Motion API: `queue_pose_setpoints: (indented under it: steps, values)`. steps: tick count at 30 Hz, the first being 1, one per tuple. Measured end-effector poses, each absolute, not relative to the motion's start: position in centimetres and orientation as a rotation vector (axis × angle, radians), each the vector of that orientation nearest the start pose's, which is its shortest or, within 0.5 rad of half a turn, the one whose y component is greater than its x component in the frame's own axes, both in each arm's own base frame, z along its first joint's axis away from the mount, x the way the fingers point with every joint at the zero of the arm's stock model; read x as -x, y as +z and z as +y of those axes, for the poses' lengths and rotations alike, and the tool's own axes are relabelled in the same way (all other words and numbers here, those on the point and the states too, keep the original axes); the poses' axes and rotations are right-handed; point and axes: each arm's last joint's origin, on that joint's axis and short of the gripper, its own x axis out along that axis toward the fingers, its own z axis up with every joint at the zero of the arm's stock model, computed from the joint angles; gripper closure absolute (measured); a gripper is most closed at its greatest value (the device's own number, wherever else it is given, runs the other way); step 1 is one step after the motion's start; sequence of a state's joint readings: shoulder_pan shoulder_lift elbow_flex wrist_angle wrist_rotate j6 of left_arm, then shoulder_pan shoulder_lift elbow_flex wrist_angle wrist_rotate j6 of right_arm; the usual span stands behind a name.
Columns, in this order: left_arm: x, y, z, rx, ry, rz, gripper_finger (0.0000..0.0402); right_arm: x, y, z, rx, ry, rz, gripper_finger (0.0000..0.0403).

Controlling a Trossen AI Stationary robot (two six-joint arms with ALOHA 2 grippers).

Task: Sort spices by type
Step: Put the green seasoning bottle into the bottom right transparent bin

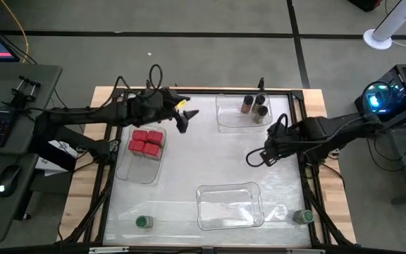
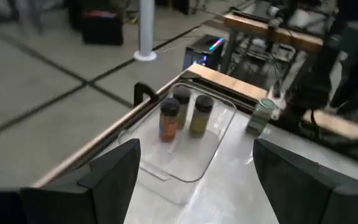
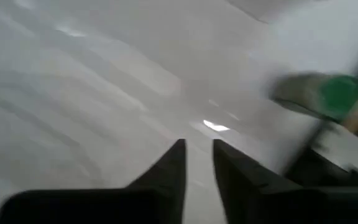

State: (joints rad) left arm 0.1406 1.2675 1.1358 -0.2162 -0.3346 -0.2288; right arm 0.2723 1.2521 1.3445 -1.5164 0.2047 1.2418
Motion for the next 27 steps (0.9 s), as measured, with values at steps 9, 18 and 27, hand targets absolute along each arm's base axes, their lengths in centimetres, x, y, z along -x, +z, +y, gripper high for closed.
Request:
queue_pose_setpoints:
  steps: [9, 18, 27]
  values:
    - [-27.2, 33.9, 5.5, 0.273, 0.504, 0.408, 0.0103, -16.3, 29.4, 0.5, -0.732, -1.043, 1.307, 0.0152]
    - [-27.0, 33.4, 5.3, 0.3, 0.482, 0.459, 0.0103, -13.7, 25.8, -3.2, -0.916, -1.24, 1.171, 0.0095]
    - [-27.0, 33.5, 5.3, 0.332, 0.496, 0.447, 0.0103, -13.3, 23.2, -4.6, -0.898, -1.254, 1.192, 0.0093]
